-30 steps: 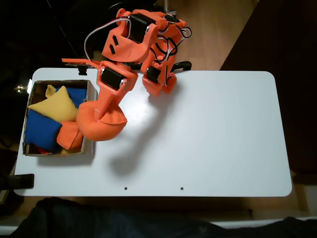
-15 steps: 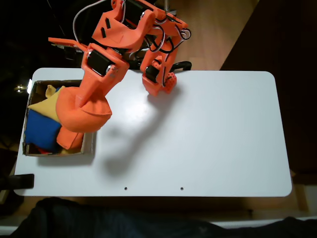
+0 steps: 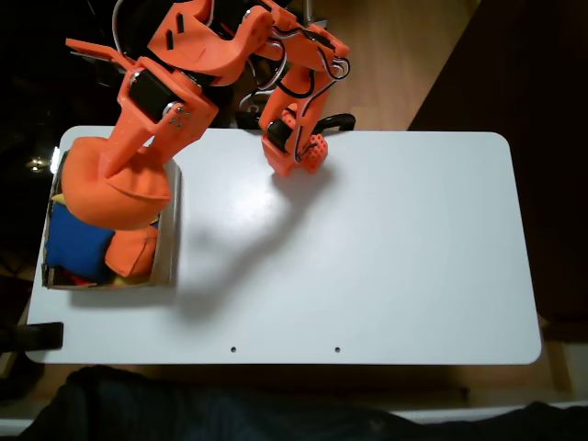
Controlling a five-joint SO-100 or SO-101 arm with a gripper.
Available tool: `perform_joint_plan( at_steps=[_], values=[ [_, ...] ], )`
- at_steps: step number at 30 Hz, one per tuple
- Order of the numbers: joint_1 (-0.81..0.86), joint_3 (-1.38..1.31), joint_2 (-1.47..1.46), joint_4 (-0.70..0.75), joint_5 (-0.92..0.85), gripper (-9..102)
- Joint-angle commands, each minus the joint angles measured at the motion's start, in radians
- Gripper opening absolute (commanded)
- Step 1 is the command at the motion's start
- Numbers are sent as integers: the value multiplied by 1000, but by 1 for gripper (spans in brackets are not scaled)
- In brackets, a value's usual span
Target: Grasp a bag and put it in the box.
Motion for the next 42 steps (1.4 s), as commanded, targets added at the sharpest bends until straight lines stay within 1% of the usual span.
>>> perform_joint_plan(
  at_steps=[1, 24, 42],
  values=[
    [34, -124, -9, -15, -8, 0],
    [247, -316, -275, -6, -21, 0],
    [330, -364, -425, 14, -21, 0]
  ],
)
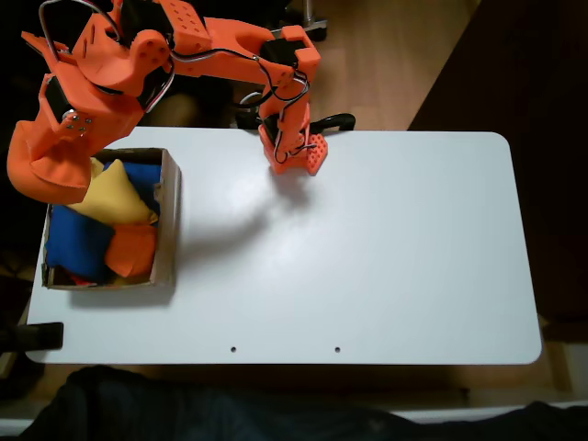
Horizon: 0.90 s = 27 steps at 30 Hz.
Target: Grasp a bag and put it in the box.
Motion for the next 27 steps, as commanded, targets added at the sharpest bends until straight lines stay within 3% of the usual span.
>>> perform_joint_plan(
  at_steps=[1, 27],
  values=[
    [15, -104, 3, -5, -6, 0],
    [66, -169, -198, -2, -21, 0]
  ],
)
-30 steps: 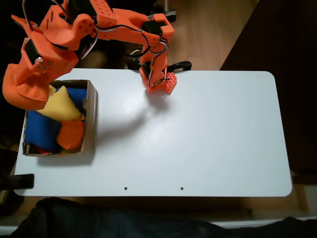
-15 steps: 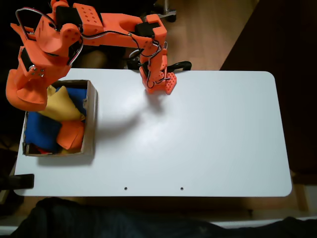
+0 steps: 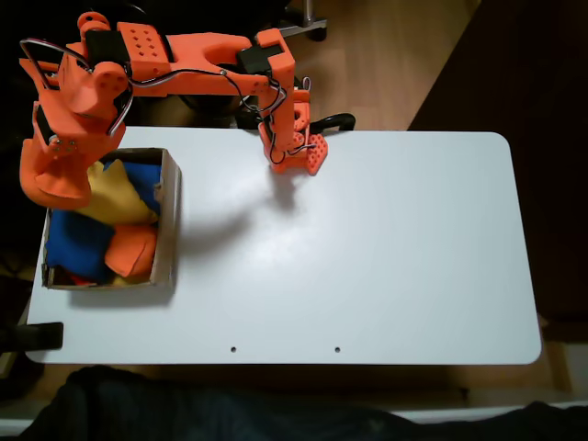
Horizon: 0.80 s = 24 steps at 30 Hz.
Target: Grasp a bag and put it in the box.
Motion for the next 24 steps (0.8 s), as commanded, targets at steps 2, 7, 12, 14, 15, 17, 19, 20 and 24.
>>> perform_joint_plan(
  at_steps=[2, 7, 12, 14, 15, 17, 19, 20, 24],
  values=[
    [11, -109, 3, -5, -9, 0],
    [18, -109, -17, 5, -14, 0],
    [23, -101, -20, 54, -31, 0],
    [23, -97, -18, 71, -37, 0],
    [25, -95, -18, 77, -37, 0],
    [26, -89, -20, 80, -41, 0],
    [31, -84, -21, 81, -44, 0],
    [32, -84, -25, 83, -46, 0],
    [43, -83, -44, 94, -61, 0]
  ],
)
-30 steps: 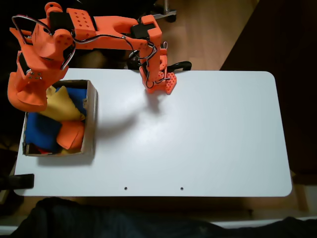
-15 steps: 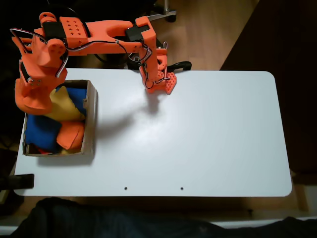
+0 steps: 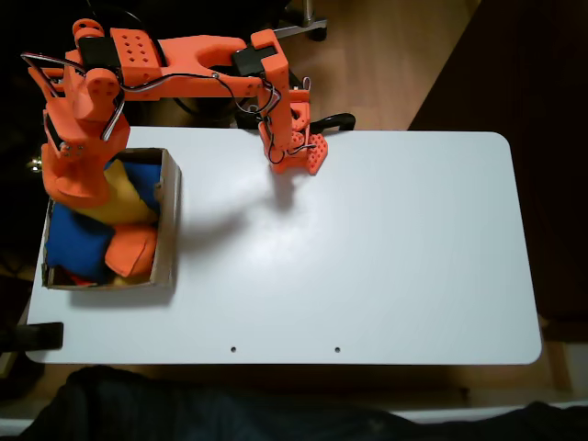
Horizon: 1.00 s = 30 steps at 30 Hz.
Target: Grasp a bag and put it in the box.
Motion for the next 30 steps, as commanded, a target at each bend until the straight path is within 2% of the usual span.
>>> perform_joint_plan(
  at_steps=[1, 30],
  values=[
    [15, -80, 6, 3, -11, 0],
    [51, -77, -91, 25, -87, 0]
  ],
)
